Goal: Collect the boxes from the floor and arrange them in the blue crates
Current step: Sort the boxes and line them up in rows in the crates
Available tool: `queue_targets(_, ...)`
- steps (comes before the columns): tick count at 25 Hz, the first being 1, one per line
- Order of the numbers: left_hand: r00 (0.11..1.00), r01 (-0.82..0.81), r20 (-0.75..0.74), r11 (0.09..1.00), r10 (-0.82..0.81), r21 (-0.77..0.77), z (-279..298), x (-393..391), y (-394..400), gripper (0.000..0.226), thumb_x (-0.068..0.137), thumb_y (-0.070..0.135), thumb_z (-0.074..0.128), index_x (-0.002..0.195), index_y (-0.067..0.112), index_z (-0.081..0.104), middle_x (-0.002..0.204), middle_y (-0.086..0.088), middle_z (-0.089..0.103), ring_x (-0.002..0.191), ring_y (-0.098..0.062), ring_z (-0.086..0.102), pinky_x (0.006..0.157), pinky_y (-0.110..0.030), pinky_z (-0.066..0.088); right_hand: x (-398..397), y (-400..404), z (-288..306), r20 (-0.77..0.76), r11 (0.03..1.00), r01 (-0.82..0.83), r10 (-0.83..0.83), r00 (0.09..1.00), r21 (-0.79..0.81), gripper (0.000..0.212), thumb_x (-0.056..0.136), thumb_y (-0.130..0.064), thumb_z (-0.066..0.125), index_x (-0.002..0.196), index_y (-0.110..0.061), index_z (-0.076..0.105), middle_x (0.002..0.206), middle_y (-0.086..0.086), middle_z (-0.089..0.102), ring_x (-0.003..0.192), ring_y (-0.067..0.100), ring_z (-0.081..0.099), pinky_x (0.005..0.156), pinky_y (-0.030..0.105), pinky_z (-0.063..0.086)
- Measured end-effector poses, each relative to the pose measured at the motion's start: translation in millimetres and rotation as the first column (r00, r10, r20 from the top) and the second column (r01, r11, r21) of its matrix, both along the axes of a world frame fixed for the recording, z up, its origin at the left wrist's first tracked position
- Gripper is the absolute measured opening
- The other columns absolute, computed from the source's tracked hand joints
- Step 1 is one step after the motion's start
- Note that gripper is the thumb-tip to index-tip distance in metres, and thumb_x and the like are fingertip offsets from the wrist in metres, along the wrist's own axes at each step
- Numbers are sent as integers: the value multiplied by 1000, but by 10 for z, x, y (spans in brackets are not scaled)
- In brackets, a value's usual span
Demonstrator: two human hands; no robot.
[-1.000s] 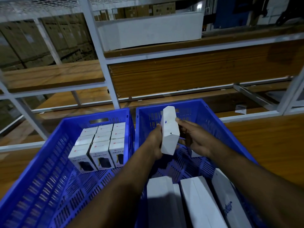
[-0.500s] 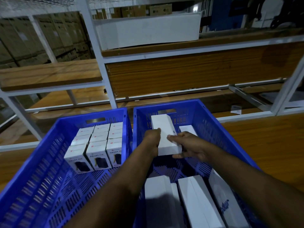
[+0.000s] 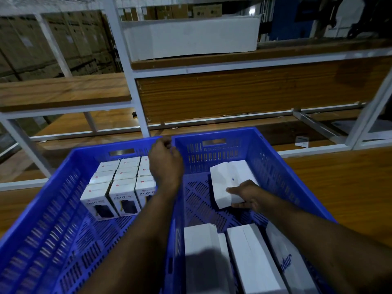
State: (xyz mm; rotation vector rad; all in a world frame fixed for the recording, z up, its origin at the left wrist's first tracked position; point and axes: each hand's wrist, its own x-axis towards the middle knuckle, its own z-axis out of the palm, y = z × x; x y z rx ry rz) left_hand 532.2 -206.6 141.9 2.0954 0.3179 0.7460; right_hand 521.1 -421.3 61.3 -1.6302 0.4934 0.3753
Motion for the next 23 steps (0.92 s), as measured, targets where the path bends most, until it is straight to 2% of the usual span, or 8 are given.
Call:
queue_targets(4,991,1,-130,999,-8,-53,-62,31,122,28,90,19,64,118,20,60,116,-1,64,111,-20,59,87,-38,51,44,-20,-111,-2,999,49,-49,999,-16,74,80,-13,81,138,5,39,129,22,54,82,27,66,45,28,57)
queue_targets(8,990,23,-142,1000,-22,4,-57,19,96,21,93,25,64,112,20,61,114,0,63,105,-17,60,83,-35,50,38,-1,-128,-39,996,60,-57,998,72,48,87,-13,73,122,11,51,122,19,57,91,31,63,51,27,59)
queue_targets(12,975,116,-202,987,-92,110,-62,7,57,20,95,22,62,115,22,63,116,0,66,107,-17,62,91,-38,52,106,-39,-217,-4,968,175,-177,984,179,51,88,-14,72,127,13,51,127,24,58,95,33,64,57,29,60)
queue_targets(15,955,239,-210,961,-208,137,-74,0,25,16,96,22,60,111,23,65,113,1,68,107,-18,63,95,-46,52,90,-8,-179,-31,982,103,-110,993,-157,71,79,-23,82,131,11,46,121,20,61,97,31,65,71,36,60)
queue_targets(16,954,249,-205,959,-219,132,-79,0,29,15,97,22,59,111,23,65,112,2,69,107,-18,64,95,-48,52,70,-1,-151,-64,914,3,-32,997,-406,80,77,-28,84,135,8,41,122,19,60,100,31,65,74,36,59)
queue_targets(18,954,246,-203,962,-219,119,-80,-4,41,16,97,22,58,111,23,65,113,1,69,106,-18,64,94,-46,53,-9,0,-83,-84,570,-155,150,985,-807,75,78,-33,81,133,-5,39,128,15,53,114,33,57,82,38,52)
queue_targets(20,953,246,-205,963,-221,106,-83,-3,45,16,98,22,57,112,23,64,113,1,68,105,-17,64,92,-44,54,-40,-24,-93,20,309,-104,375,927,-946,54,82,-24,75,125,-15,44,126,11,50,116,30,52,85,40,50)
queue_targets(23,952,250,-209,963,-226,100,-76,7,44,16,98,21,58,112,23,64,114,2,68,105,-15,63,93,-42,54,-36,37,-180,32,112,-78,748,663,-991,52,81,-4,68,128,-22,54,126,5,46,118,25,45,85,37,49)
